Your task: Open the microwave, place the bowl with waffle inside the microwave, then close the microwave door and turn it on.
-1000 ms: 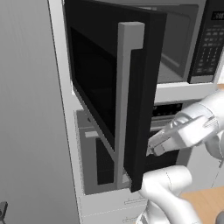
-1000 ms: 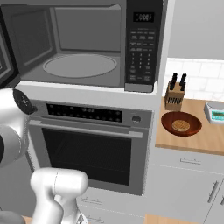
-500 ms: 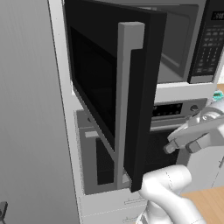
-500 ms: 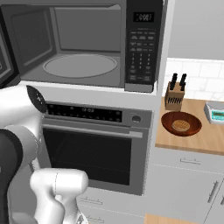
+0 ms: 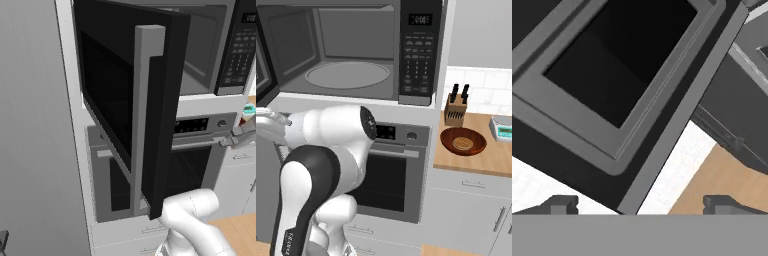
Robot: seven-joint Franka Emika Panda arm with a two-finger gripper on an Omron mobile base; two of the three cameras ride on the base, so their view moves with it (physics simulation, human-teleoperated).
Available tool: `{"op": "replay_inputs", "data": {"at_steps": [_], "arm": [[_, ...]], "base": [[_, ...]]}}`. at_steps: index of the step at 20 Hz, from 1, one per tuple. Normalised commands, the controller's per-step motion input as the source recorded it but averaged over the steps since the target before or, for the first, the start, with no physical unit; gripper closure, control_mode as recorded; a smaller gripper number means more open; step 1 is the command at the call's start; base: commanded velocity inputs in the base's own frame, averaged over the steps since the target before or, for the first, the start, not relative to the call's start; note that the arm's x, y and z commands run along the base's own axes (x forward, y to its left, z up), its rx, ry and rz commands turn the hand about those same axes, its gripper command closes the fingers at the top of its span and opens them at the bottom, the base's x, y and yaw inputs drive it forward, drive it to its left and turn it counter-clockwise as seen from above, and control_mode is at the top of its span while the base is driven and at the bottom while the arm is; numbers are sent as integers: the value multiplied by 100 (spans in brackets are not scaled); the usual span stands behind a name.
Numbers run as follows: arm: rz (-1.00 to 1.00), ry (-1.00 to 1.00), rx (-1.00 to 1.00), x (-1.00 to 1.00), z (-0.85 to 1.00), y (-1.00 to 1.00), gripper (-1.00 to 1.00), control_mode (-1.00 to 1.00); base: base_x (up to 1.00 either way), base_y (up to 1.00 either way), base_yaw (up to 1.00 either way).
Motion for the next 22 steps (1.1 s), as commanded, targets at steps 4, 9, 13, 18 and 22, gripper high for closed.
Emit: {"op": "replay_inputs", "data": {"at_steps": [4,9,13,18,22], "arm": [[-26,0,-10,100,-59,-97,-100,-100],[-31,0,-10,85,-61,-100,-100,-100],[-30,1,-8,79,-56,-100,-100,-100],[-27,3,-2,68,-53,-100,-100,-100],[-29,1,0,59,-50,-100,-100,-100]], "base": [[0,0,0],[0,0,0],[0,0,0],[0,0,0],[0,0,0]]}}
